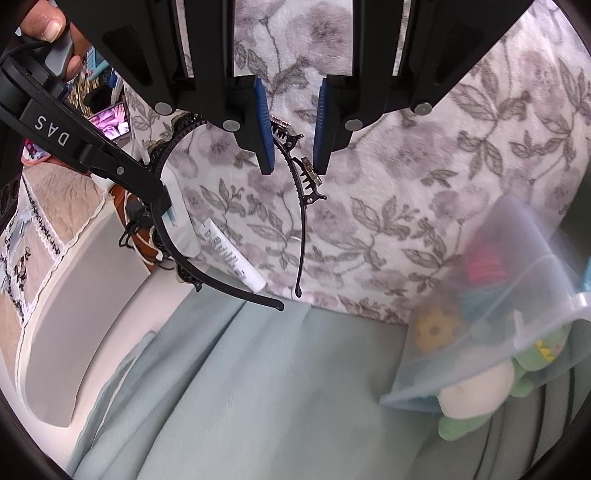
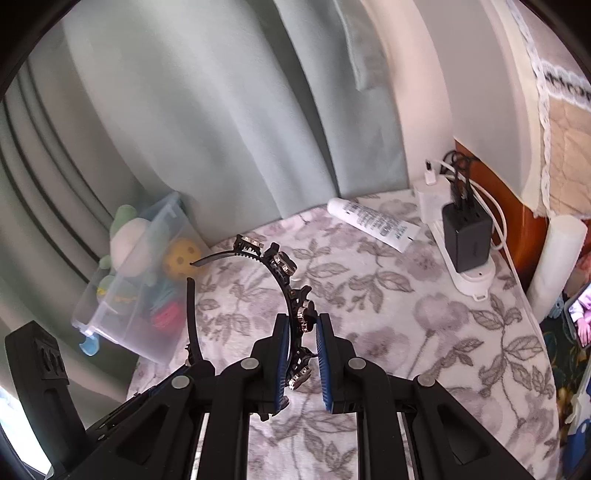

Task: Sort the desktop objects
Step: 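Carry the headband with the left tool over the clear bin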

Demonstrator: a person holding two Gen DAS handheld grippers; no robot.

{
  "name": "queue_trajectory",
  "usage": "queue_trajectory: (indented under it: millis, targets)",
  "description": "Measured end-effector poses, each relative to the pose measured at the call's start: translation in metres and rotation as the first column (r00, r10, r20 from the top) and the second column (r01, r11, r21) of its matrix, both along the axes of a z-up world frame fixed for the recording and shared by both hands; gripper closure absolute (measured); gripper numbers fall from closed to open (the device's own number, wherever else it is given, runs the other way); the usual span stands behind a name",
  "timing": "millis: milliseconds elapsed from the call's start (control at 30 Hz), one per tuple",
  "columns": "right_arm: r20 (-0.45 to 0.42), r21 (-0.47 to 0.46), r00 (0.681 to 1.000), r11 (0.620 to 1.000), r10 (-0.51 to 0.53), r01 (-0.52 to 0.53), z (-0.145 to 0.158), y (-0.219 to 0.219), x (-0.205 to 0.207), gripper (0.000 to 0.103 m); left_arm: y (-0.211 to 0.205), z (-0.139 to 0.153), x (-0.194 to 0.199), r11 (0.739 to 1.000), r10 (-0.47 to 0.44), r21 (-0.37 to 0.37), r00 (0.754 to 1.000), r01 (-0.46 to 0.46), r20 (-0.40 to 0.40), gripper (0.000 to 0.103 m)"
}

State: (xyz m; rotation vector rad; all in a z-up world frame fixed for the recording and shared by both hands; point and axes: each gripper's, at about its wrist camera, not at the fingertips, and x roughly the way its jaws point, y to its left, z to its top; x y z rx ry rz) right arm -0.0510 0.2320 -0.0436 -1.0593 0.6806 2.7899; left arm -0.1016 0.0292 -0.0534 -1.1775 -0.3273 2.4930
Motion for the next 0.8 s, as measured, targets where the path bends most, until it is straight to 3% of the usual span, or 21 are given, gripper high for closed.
queue_trajectory:
  millis: [800]
  targets:
    - [-0.107,0.072,0.981,0.985,0.162,-0.155,0.054,-0.080,-0.033,0.087,-0.098,0.058,0.012,0.989,0.146,0.051,0.980,-0.141,-0.138,0.081]
